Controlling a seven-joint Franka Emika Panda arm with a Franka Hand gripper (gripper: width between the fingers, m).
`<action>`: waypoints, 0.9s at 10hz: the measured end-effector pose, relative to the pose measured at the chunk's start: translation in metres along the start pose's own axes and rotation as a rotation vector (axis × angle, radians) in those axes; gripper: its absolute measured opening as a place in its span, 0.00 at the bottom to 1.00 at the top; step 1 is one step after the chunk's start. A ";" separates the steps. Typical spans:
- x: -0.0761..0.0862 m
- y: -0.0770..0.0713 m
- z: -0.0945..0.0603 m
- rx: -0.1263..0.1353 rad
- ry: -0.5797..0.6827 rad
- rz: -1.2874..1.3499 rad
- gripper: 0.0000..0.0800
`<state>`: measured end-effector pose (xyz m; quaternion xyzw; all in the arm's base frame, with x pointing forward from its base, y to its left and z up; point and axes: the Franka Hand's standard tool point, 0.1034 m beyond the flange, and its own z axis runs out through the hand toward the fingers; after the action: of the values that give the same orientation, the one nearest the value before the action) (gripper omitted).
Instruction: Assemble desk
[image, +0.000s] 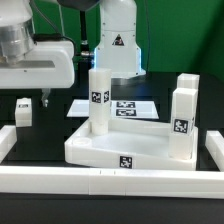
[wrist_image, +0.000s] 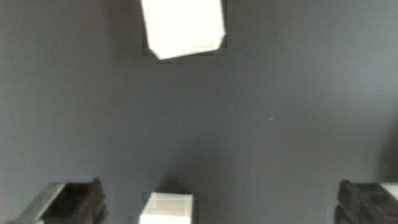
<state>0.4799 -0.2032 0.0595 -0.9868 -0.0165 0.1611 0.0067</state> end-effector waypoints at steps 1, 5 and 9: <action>0.001 -0.004 0.001 0.021 -0.071 -0.007 0.81; 0.007 0.006 0.012 -0.015 -0.198 -0.155 0.81; 0.008 0.006 0.019 -0.127 -0.145 -0.267 0.81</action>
Offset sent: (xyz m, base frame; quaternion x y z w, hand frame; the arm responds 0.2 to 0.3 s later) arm 0.0000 0.0000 0.0000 0.0000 -0.1938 0.0000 0.9810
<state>0.4813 -0.2090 0.0393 -0.9600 -0.1581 0.2282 -0.0356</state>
